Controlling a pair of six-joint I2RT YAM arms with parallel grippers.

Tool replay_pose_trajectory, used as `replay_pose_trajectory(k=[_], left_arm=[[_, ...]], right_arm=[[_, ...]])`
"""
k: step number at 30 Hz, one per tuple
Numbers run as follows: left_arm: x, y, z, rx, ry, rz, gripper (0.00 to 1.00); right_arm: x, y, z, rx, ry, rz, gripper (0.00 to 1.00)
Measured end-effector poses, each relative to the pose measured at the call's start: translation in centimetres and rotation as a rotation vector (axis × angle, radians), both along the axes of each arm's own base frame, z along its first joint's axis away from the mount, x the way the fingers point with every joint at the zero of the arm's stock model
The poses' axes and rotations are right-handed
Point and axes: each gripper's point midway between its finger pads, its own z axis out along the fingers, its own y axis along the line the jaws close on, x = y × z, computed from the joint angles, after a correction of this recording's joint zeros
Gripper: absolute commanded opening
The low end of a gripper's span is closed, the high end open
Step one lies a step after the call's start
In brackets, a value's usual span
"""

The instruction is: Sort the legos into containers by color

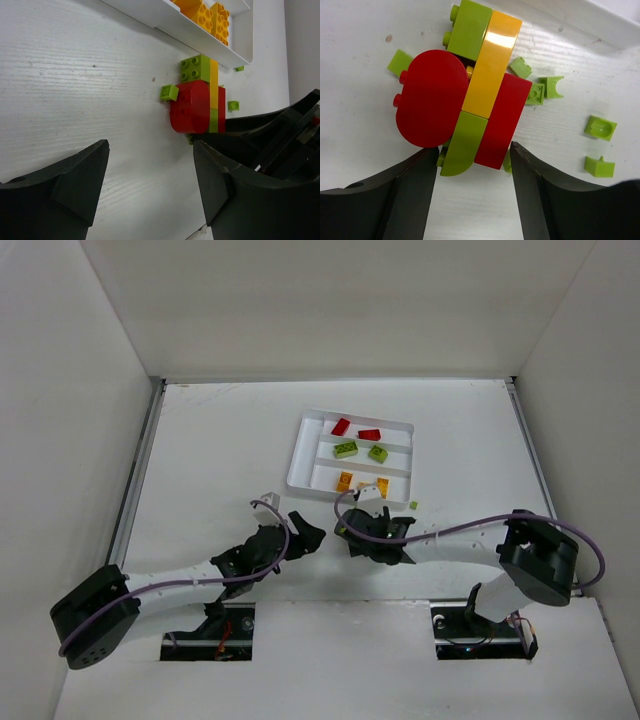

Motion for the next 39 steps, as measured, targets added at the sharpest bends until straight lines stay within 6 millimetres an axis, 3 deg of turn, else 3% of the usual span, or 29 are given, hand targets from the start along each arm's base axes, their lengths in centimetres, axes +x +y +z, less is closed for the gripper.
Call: replay_pose_trajectory(k=[7, 10, 13, 15, 23, 28, 33, 39], left_arm=[[-0.1, -0.2, 0.6, -0.025, -0.007, -0.005, 0.69], [-0.2, -0.2, 0.7, -0.031, -0.005, -0.009, 0.70], [-0.2, -0.3, 0.7, -0.035, 0.000, -0.012, 0.71], [-0.2, -0.3, 0.7, -0.037, 0.001, -0.011, 0.71], [-0.3, -0.2, 0.5, -0.042, 0.005, -0.009, 0.72], [-0.5, 0.0, 0.1, -0.048, 0.014, -0.006, 0.74], [-0.5, -0.1, 0.4, -0.074, 0.015, 0.000, 0.76], [-0.3, -0.9, 2.4, -0.161, -0.017, -0.003, 0.78]], right_arm=[[1.6, 0.6, 0.0, 0.060, -0.049, -0.012, 0.49], [1.9, 0.7, 0.0, 0.090, -0.067, -0.012, 0.54], [2.2, 0.8, -0.1, 0.113, -0.064, -0.020, 0.70], [2.1, 0.5, -0.4, 0.108, -0.056, -0.021, 0.70], [2.1, 0.3, -1.2, 0.096, -0.041, -0.031, 0.46], [2.0, 0.4, -1.0, 0.103, -0.042, -0.035, 0.44], [0.6, 0.0, 0.5, 0.157, -0.057, -0.021, 0.44], [-0.8, 0.5, 3.5, 0.275, -0.082, 0.015, 0.44]])
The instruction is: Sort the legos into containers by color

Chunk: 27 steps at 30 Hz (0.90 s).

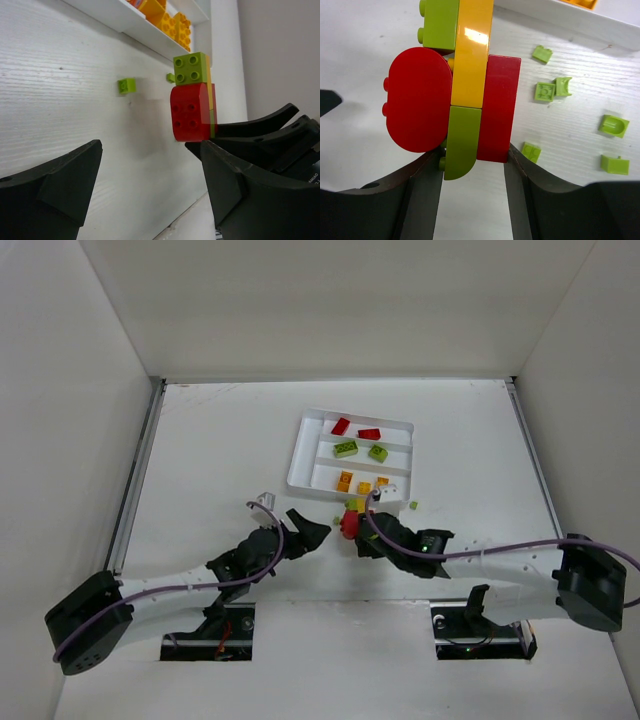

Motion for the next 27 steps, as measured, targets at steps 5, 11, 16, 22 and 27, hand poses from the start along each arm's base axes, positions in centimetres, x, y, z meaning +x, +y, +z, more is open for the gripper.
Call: replay_pose_trajectory(k=[5, 11, 16, 22, 27], left_arm=[[-0.6, -1.3, 1.7, -0.074, -0.026, -0.035, 0.79], [-0.8, -2.3, 2.7, -0.121, -0.049, -0.055, 0.79], [-0.8, -2.6, 2.0, -0.106, -0.041, -0.055, 0.78], [-0.9, -3.0, 0.7, -0.069, -0.018, -0.063, 0.75], [-0.7, -3.8, 0.6, -0.069, -0.018, -0.071, 0.71]], right_arm=[[-1.0, 1.1, 1.0, 0.064, 0.015, 0.053, 0.44], [-2.0, 2.3, 1.3, 0.111, 0.050, 0.109, 0.44], [-3.0, 3.2, 1.4, 0.129, 0.069, 0.158, 0.44], [-3.8, 3.9, 1.6, 0.142, 0.077, 0.194, 0.44], [-4.1, 4.9, 2.0, 0.159, 0.076, 0.217, 0.44]])
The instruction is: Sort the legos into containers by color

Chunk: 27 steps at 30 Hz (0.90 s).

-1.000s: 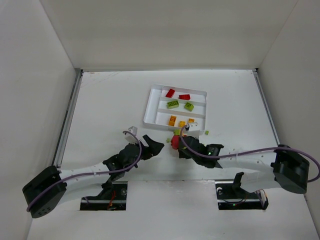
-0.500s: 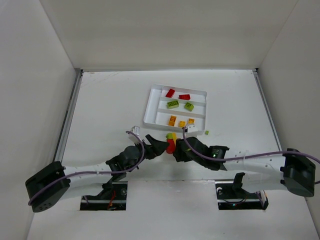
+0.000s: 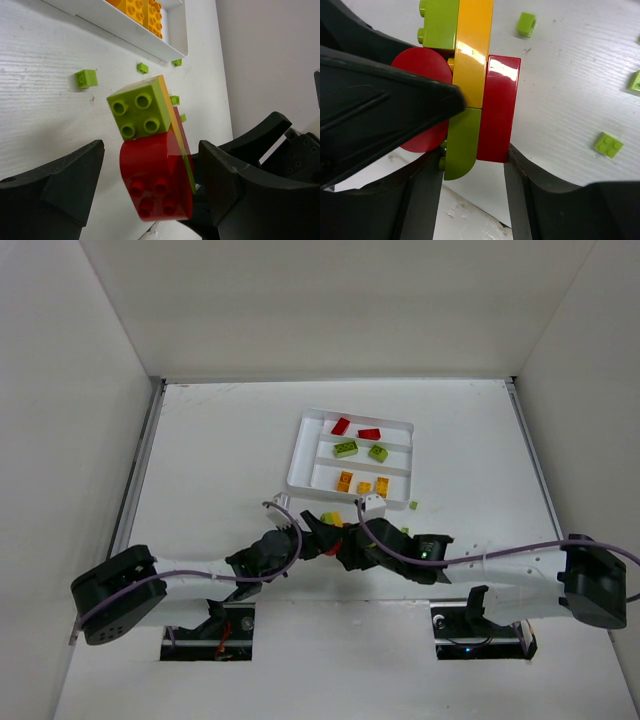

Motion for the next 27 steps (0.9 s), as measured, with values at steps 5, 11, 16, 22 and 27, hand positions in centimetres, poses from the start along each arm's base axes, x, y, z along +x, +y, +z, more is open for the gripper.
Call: replay_pose_trajectory(k=[5, 11, 16, 22, 27], left_arm=[[0.2, -0.6, -0.2, -0.004, -0.002, -0.002, 0.54], [0.4, -0.7, -0.1, -0.021, -0.001, 0.020, 0.31], [0.6, -0.6, 0.1, -0.029, -0.004, 0.037, 0.20], [0.9, 0.1, 1.6, -0.073, -0.035, 0.063, 0.17], [1.8, 2.6, 3.1, -0.128, -0.069, 0.122, 0.17]], right_arm=[[-0.3, 0.8, 0.0, 0.006, 0.002, 0.018, 0.44], [-0.3, 0.8, -0.1, 0.004, 0.005, 0.020, 0.45], [-0.3, 0.9, 0.0, 0.008, 0.000, 0.018, 0.56], [-0.3, 1.2, 0.4, 0.029, -0.006, 0.027, 0.79], [-0.6, 1.2, 2.7, 0.100, -0.031, 0.047, 0.83]])
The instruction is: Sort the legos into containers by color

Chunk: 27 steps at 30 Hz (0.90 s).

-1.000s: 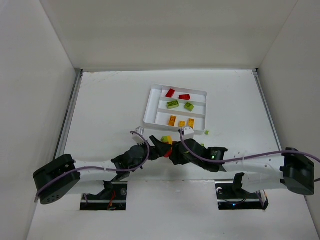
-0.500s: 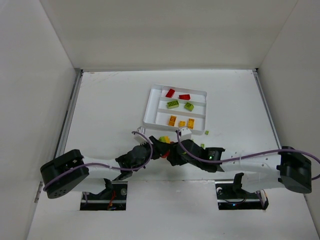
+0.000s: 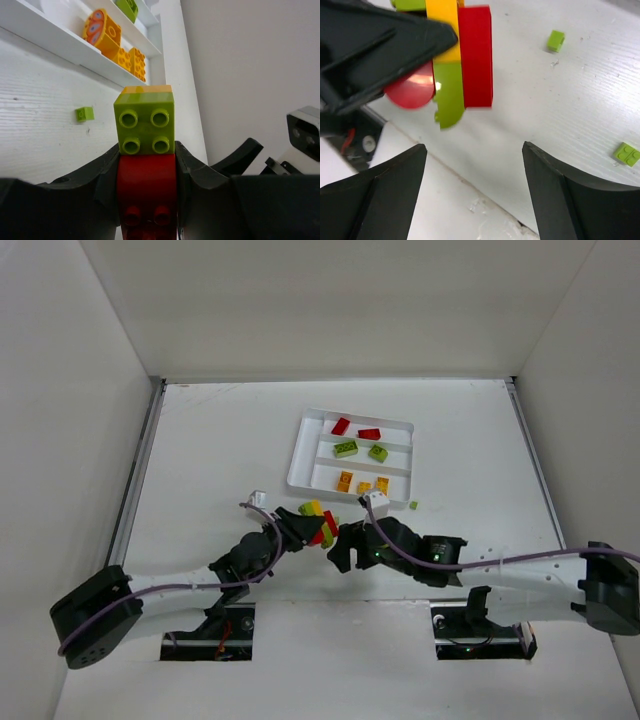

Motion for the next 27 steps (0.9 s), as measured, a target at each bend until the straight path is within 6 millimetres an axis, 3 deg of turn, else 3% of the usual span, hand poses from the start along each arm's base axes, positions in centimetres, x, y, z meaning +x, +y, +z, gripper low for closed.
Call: replay_pose_trajectory(k=[6, 15, 19, 27], left_arm=[[0.8, 2.3, 1.3, -0.039, -0.021, 0.046, 0.17], [-0.2, 2.3, 2.8, -0.085, -0.042, -0.026, 0.17], [-0.8, 2.0, 3.8, -0.116, -0.060, -0.064, 0.17], [-0.9, 2.2, 5.0, -0.173, -0.061, -0.076, 0.16]], right_arm=[[0.1, -0.2, 3.4, 0.150, -0.016, 0.024, 0.85], [4.9, -0.2, 6.4, 0.414, -0.016, -0.025, 0.86], [6.1, 0.7, 7.2, 0.534, 0.027, 0.004, 0.87], [4.4, 2.4, 7.7, 0.666, 0.101, 0.128, 0.76]])
